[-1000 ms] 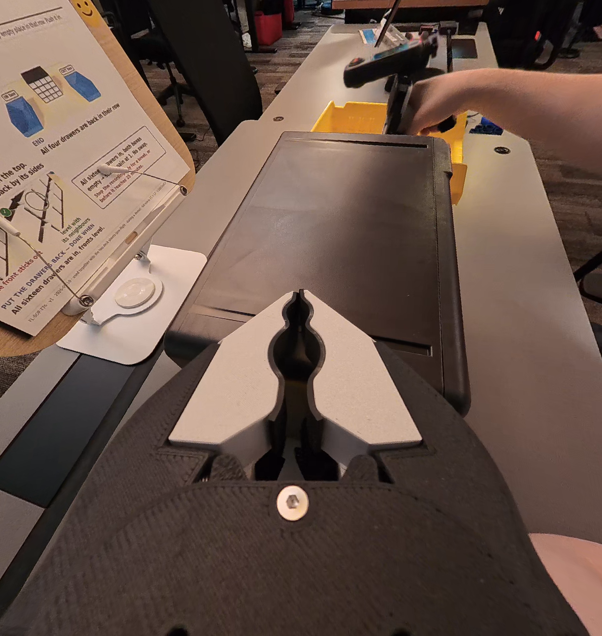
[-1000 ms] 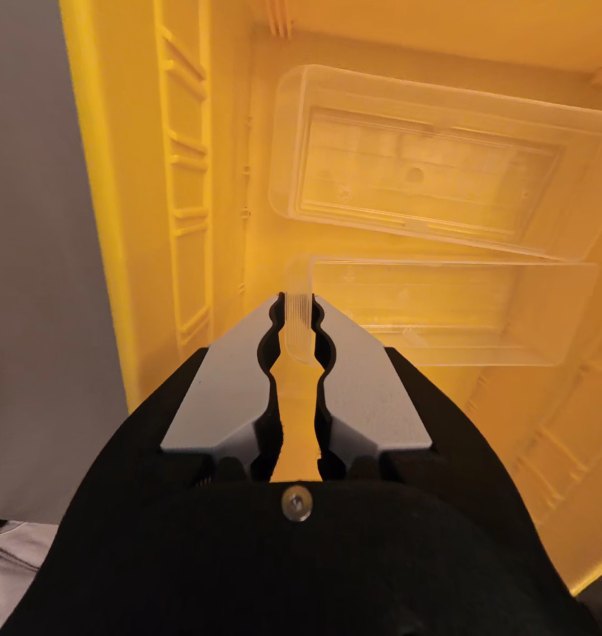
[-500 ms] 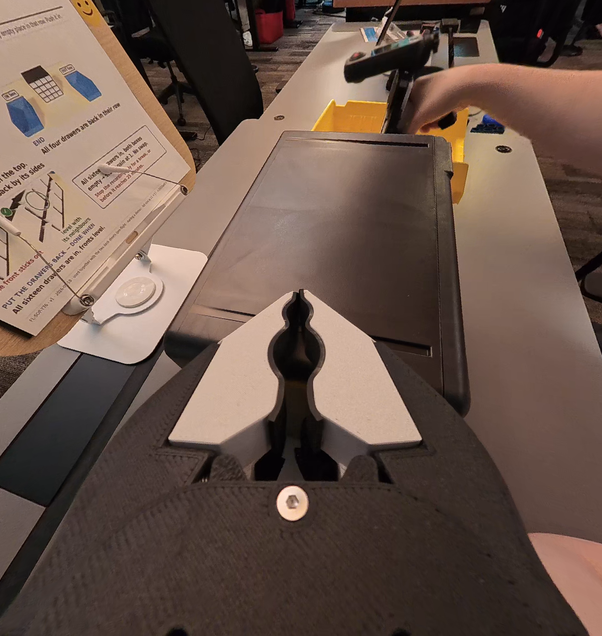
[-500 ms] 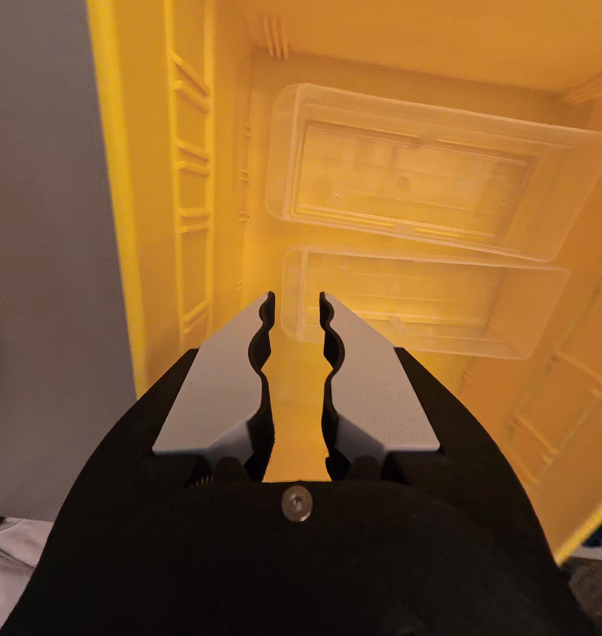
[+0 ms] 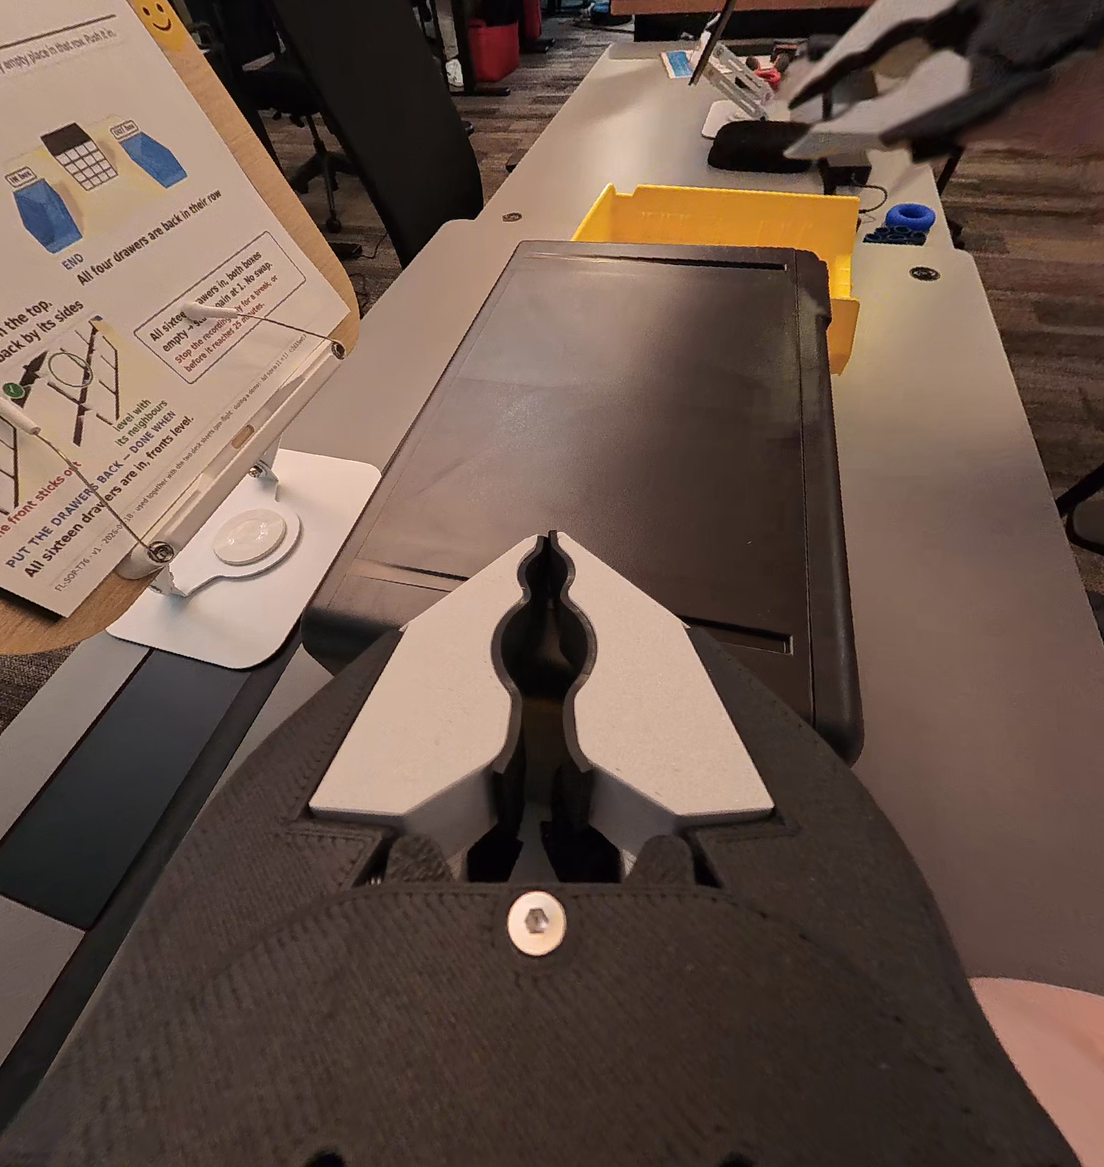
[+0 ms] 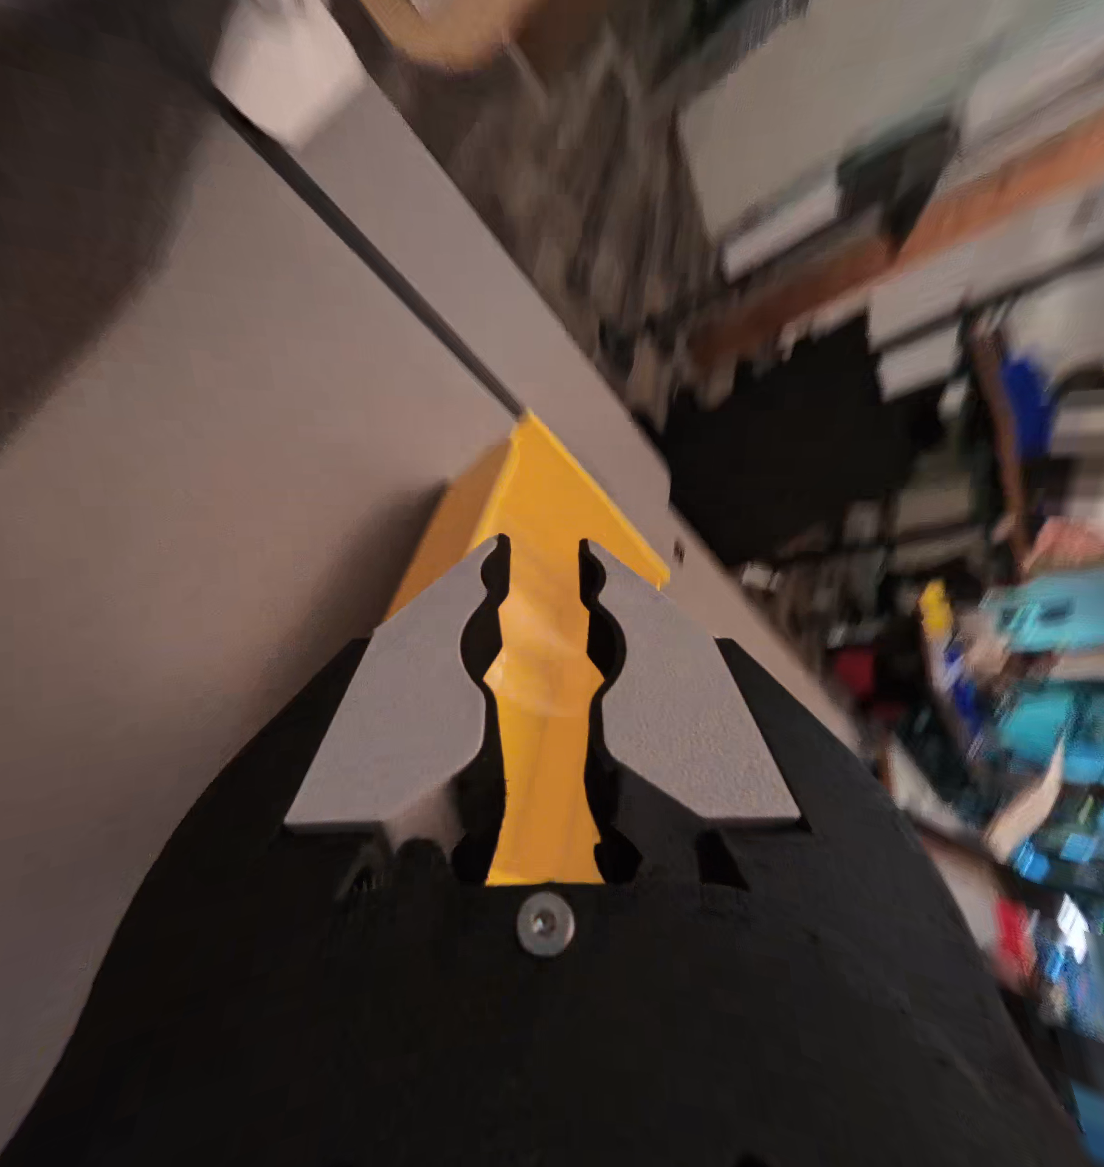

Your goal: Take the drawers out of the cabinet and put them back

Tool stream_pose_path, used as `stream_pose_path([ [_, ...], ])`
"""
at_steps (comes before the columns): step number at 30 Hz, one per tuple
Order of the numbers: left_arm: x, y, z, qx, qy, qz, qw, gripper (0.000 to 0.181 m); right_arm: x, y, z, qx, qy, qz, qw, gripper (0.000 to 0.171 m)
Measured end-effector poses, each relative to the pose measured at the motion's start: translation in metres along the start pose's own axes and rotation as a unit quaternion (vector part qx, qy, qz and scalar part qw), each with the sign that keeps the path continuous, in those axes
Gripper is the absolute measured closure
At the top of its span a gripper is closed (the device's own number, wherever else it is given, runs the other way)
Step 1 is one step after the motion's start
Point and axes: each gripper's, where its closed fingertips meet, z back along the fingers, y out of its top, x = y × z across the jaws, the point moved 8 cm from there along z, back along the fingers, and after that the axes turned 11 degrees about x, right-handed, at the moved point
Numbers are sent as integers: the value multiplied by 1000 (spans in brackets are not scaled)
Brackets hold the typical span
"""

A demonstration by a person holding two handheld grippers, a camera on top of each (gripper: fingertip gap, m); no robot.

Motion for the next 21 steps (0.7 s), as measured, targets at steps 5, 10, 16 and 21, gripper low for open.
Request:
stream_pose_path([
  [5,0,0,0,2,-2,4,1000,181,-96,47,45,201,-22,155,967,160],
  [10,0,0,0,3,-3,3,1000,181,-174,57,36,289,8,195,937,145],
  [16,0,0,0,4,-3,5,1000,181,-218,64,12,334,-1,244,911,140],
  [21,0,0,0,4,-3,4,1000,181,-231,64,-9,334,-21,268,904,142],
])
